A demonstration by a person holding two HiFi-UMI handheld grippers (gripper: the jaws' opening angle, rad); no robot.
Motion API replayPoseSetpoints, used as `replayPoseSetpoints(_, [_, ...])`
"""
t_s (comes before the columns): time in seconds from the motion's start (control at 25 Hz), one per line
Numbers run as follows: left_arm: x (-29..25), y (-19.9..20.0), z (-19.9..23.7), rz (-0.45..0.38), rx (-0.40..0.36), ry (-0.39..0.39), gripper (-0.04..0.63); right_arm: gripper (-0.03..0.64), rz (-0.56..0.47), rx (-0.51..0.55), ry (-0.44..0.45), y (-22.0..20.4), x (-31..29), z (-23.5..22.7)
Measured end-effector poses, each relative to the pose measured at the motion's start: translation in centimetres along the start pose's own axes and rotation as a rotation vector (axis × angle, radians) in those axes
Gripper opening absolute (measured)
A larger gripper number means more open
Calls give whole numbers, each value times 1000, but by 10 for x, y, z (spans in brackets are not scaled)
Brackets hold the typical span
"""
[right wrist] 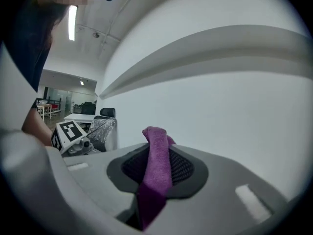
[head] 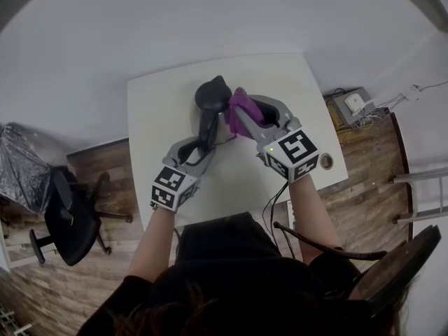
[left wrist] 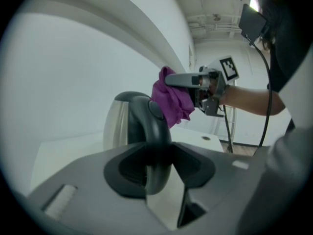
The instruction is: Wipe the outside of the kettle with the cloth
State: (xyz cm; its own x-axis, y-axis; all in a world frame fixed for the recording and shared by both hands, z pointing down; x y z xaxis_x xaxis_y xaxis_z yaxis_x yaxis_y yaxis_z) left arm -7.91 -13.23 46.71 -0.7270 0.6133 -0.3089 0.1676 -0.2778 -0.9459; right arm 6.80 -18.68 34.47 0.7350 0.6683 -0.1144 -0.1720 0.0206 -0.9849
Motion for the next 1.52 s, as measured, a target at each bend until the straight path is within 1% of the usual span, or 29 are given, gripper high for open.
replayPoseSetpoints(0.08, [-1,-2,0,5,2,-9,164,83,6,-18,14,-7,-13,1])
replayPoseSetpoints(0.2, [-3,-2,2,-5,2,-7,164,83,32,-77,12,-30,-24,0])
replayPoseSetpoints(0.4, [-4,0,-6,7,1,-29,164,83,110,-151,-27,-80,-10,-2])
replayPoseSetpoints(0.56, [-4,3,-4,-10,0,-32,164,83,169,-210,-35,-115,-7,-2])
replayPoseSetpoints(0.64, [-3,6,-1,-13,0,-28,164,83,207,-233,-37,-132,-7,-1])
replayPoseSetpoints(0.88, [-4,7,-2,-20,3,-52,164,83,323,-291,-28,-178,-9,13])
replayPoseSetpoints(1.08, [-6,7,-2,-11,-2,-76,164,83,458,-286,-7,-208,-14,23])
replayPoseSetpoints(1.2, [-7,1,-1,-4,-1,-96,163,83,495,-270,-4,-214,-16,26])
replayPoseSetpoints(1.32, [-8,-2,-1,-8,-1,-111,163,83,493,-269,-11,-210,-14,23])
replayPoseSetpoints(1.4, [-7,-4,-1,-6,-1,-118,163,83,456,-265,-26,-198,-9,20])
replayPoseSetpoints(1.52, [-7,-1,0,-9,-5,-125,163,83,364,-229,-55,-164,0,6])
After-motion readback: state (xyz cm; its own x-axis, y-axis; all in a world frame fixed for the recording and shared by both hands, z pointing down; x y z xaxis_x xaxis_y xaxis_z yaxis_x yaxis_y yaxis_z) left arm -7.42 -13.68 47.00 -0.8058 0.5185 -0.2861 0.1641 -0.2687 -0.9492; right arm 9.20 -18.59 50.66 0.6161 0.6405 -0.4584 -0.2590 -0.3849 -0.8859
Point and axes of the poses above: the fingertips, and each gripper's own axes: x backward along the fingers, z to its left, y out of its top, the point moved 6 cm from there along x, backward along the fingers, and after that the axes turned 3 degrees about -z, right-handed, at the moved point
